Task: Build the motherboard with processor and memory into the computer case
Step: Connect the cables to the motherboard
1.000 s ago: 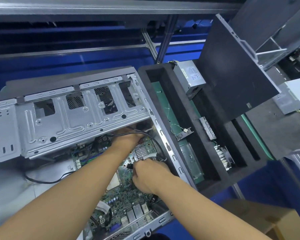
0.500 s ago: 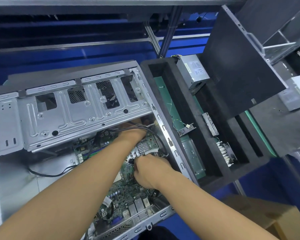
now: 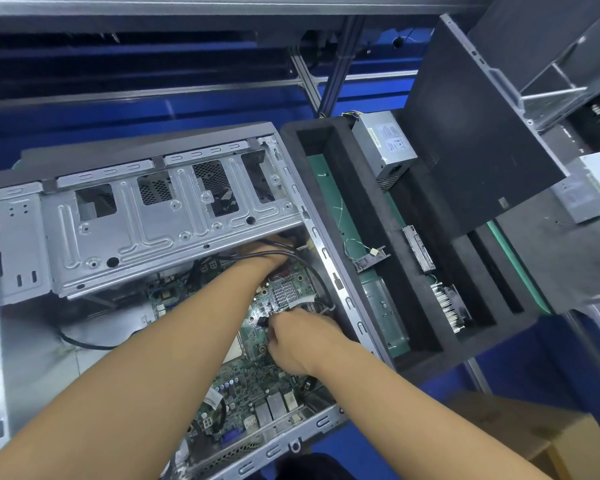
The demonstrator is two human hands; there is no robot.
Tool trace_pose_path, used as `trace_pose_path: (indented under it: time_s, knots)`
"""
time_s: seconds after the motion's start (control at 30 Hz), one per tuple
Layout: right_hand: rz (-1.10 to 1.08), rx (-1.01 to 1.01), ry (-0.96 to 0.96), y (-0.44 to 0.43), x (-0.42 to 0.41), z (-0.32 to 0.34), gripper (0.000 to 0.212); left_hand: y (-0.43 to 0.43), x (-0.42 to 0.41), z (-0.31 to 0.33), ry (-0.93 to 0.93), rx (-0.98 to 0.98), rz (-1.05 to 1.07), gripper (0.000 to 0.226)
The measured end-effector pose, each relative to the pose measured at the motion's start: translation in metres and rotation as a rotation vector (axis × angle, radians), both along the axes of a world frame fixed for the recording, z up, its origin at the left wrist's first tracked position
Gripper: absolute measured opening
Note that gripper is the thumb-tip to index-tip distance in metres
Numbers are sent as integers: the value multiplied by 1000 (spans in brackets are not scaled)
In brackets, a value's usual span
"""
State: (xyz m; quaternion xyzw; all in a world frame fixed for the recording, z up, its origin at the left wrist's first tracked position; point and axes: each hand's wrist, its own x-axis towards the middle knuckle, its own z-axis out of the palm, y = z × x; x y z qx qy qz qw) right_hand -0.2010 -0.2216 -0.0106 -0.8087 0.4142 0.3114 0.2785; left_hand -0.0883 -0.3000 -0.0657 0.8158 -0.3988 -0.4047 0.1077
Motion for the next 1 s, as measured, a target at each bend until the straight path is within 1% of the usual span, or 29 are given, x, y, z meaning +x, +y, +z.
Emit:
trace_pose_path:
  time_s: [0.1,0.17,0.23,0.3,0.33,0.37,0.4,0.43,0.47,0.5,0.53,0.57,0.63,0.7,0.77,0.87,0.93,1.0]
  knots:
    - [-8,3,-4,0,0,2,29,1,-3,5,9,-15,38,41]
    - [-10,9,-1,0,0,3,28,3,-2,0,17,-10,28,40]
    - [-11,11,5,0,1,3,28,7,2,-1,61,48,33,40]
    - [-13,14,7,0,1,3,28,8,6,-9,65,89,8,41]
    - [-14,15,7,0,1,3,28,9,6,-8,102,97,60,36]
    - [-15,14,7,0,1,2,27,8,6,-4,111,57,6,26]
    - [-14,13,7,0,1,2,27,11,4,-3,175,-29,54,28]
    - [-13,11,6,0,1,1,27,10,2,-6,297,-105,192,44]
    - [-12,9,8,-1,1,1,27,8,1,-8,365,-154,206,51]
    - [-12,7,9,-1,2,1,27,14,2,-6,269,-87,97,46]
    - [-12,7,10,-1,2,1,27,17,4,-9,243,-19,113,36]
    - [-10,8,10,-2,2,0,27,17,4,-13,233,-25,232,29]
    - [-8,8,4,-2,2,0,26,19,3,-19,266,-87,290,34]
    - [-3,3,-5,-1,2,-1,26,18,1,-21,249,-100,224,40]
    - [2,0,-12,-1,2,-2,25,19,0,-20,207,-96,241,42]
    - [5,7,-18,-1,2,-3,23,21,1,-17,100,-66,218,41]
    - [10,13,-20,-2,3,-3,23,19,0,-15,32,-8,104,39]
    - [9,16,-20,-1,3,-3,24,16,-2,-9,18,60,55,38]
